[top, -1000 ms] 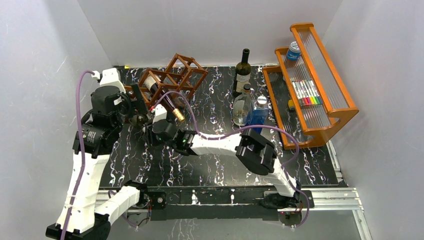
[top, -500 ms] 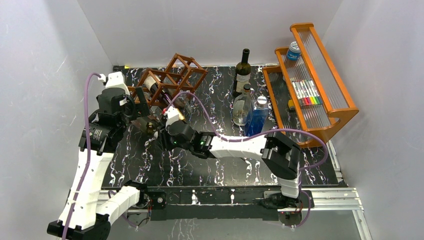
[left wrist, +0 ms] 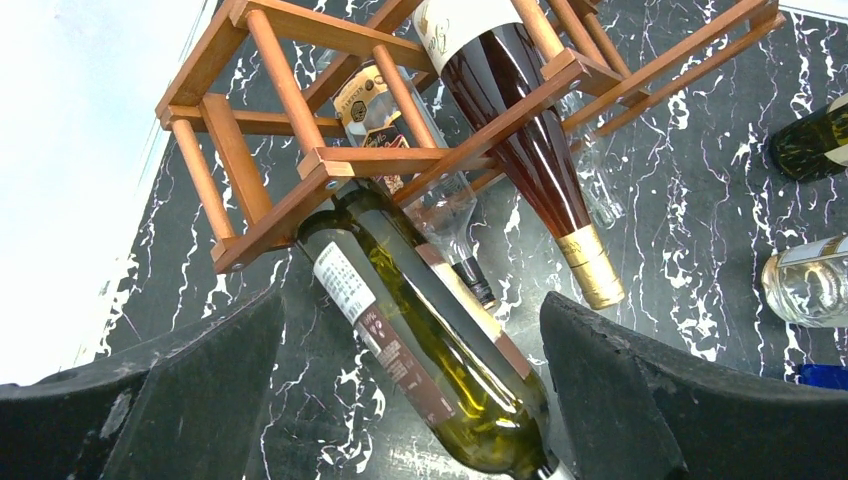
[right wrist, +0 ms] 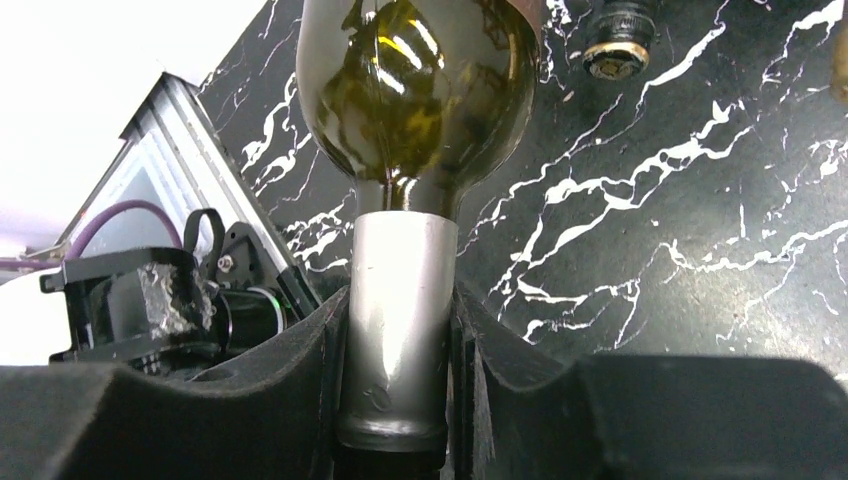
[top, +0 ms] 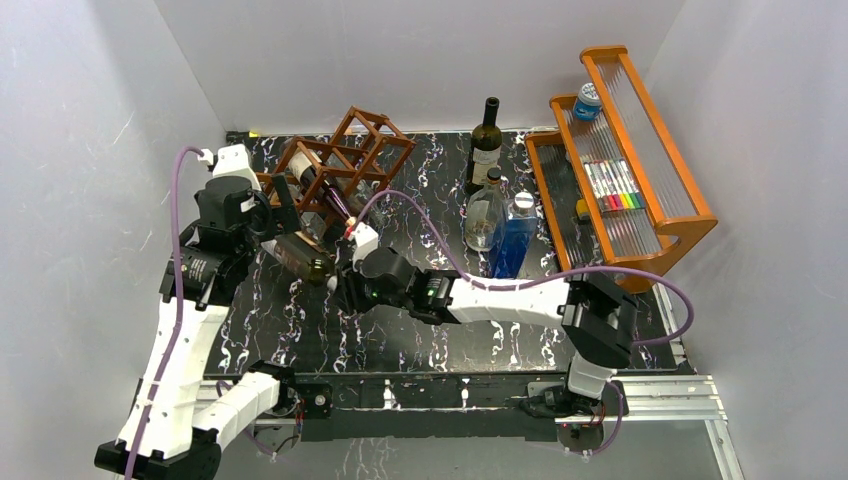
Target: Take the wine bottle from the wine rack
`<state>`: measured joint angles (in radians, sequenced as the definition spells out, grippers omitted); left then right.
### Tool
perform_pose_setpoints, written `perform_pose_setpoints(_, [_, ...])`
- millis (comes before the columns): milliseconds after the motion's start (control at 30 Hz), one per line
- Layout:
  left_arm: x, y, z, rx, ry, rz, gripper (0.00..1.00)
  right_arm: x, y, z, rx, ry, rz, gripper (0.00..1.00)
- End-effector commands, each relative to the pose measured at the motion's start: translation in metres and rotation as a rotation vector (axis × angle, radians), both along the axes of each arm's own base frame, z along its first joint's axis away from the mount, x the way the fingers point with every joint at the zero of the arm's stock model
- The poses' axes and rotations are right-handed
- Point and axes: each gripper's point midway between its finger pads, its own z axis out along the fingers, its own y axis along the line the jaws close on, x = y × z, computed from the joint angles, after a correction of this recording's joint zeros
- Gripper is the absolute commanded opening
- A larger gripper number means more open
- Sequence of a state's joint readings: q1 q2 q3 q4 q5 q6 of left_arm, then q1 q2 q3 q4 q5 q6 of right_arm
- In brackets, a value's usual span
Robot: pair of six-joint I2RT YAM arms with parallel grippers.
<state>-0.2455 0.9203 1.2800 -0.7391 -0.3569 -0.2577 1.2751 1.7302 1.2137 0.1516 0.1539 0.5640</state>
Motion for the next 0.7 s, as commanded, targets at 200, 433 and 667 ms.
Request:
perform_pose_setpoints(200, [0.001,-0.004,-0.005,-0.005,0.0,-0.022,0.98,-0.03,-0.024,0.039,0.074,-0.004,0.085,0.0])
perform_pose_setpoints(433, [0.004,-0.028,-0.015,-0.036,0.016,-0.161,0.98,-0.022,-0.06,0.018,-0.087,-0.004,0.017,0.0])
perform_pose_setpoints(667, [-0.008,-0.102,-0.019,-0.157,-0.036,-0.618,0.97,-0.008,-0.119,0.019,-0.252,-0.016,-0.017,0.0])
